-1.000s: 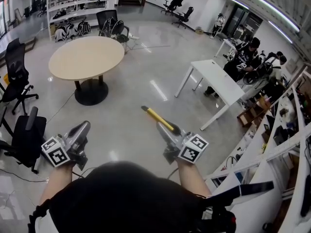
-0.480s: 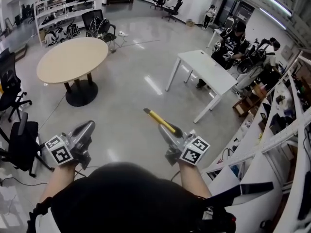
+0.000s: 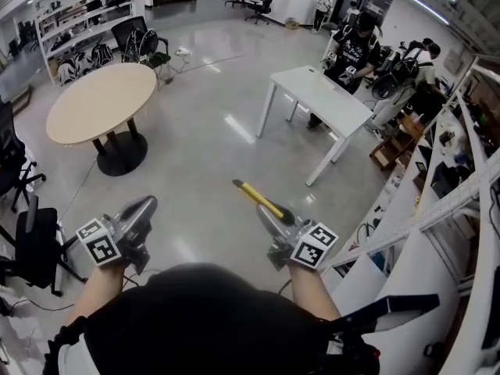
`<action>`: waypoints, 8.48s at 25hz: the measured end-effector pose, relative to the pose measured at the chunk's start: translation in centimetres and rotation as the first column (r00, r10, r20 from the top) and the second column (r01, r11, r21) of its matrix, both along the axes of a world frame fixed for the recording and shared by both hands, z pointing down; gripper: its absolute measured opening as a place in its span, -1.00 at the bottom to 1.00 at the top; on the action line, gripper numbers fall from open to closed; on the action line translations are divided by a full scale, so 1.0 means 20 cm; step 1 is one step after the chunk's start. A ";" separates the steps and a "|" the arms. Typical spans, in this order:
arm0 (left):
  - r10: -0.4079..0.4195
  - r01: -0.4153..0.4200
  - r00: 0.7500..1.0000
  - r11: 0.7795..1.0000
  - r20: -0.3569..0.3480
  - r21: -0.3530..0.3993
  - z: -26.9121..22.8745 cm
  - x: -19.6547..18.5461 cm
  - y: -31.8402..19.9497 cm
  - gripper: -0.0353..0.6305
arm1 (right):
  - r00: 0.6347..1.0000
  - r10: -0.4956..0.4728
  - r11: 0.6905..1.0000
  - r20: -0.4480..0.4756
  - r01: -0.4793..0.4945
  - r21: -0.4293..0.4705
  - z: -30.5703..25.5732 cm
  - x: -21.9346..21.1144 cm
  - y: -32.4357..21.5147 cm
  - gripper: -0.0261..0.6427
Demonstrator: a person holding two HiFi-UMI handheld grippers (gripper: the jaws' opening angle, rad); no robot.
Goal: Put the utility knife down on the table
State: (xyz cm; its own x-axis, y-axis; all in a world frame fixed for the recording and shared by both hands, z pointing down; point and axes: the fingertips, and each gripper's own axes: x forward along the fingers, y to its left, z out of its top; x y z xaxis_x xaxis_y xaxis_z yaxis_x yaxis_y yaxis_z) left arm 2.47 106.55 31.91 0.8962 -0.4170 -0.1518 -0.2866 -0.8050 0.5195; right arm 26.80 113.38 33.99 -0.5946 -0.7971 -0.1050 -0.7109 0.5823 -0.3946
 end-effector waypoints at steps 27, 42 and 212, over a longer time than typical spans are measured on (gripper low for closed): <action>-0.018 0.020 0.995 1.000 -0.093 0.022 0.01 -1.18 -1.37 -0.90 | 0.995 0.003 1.000 -0.097 -0.001 0.023 -0.22 -1.11 -1.40 -0.67; -0.111 0.110 0.991 0.994 -0.073 -0.026 0.14 -1.15 -1.81 -0.90 | 0.992 -0.094 0.996 -0.079 0.093 -0.006 -0.11 -1.04 -1.99 -0.67; -0.933 0.985 0.047 0.103 0.356 0.140 0.70 -2.50 -6.66 -0.90 | 0.197 -0.966 0.225 -0.168 0.961 -0.163 0.34 -3.30 -8.38 -0.67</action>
State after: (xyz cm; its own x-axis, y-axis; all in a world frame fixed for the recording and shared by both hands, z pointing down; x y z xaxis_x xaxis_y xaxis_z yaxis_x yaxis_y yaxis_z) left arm -47.51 -26.74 45.97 -0.3432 -0.9315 0.1206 -0.8931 0.3634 0.2652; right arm -39.16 -54.28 40.81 -0.9037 0.4088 0.1275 0.3422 0.8684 -0.3588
